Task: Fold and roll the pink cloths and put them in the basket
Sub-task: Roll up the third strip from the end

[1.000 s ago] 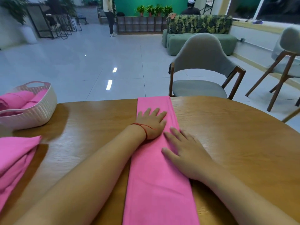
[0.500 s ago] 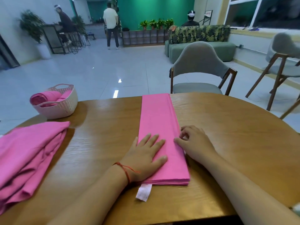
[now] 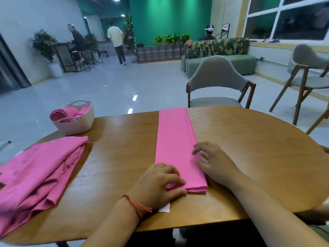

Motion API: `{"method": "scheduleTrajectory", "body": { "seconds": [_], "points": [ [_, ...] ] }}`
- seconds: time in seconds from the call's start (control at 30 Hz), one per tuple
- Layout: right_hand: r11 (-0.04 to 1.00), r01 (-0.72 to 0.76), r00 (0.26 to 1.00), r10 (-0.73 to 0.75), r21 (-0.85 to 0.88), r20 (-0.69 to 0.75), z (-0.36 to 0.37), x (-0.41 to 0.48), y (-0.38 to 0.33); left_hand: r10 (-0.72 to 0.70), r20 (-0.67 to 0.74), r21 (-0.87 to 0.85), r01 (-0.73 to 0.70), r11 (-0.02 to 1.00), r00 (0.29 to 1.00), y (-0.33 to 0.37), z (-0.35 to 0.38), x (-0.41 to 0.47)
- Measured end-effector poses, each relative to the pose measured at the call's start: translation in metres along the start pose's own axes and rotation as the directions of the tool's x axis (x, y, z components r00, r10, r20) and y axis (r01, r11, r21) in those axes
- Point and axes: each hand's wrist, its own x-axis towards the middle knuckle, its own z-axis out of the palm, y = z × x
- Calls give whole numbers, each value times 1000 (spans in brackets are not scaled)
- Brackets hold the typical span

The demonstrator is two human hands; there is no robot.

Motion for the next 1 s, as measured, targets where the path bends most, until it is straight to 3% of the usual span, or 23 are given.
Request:
{"method": "scheduleTrajectory", "body": {
  "seconds": [0.1,0.17,0.23,0.33,0.47,0.6,0.87,1.0],
  "points": [
    [988,155,985,-156,18,79,-6,-20,-15,71,-5,72,-71,995,997,9,2,5],
    [971,236,962,-238,30,135,-10,-33,-23,31,8,95,-32,995,999,11,3,7],
    [958,286,942,-283,10,182,-14,-43,-28,-103,23,-18,103,994,994,11,-1,9],
    [956,290,944,-279,-45,174,-11,-46,-29,-287,117,-282,309,908,951,10,-10,12],
    [955,292,956,-289,-48,49,-3,-45,-27,-357,177,-414,398,819,917,12,-16,9],
    [960,275,961,-275,-52,-7,-2,-49,-23,-394,227,-637,441,632,891,10,-30,-2],
    [986,130,989,-122,108,-78,-6,-49,-21,-366,193,-427,414,804,910,0,-38,-32],
    [987,105,993,-98,124,-62,-9,-49,-23,-328,34,-362,317,876,944,1,-35,-29]
  ]
}}
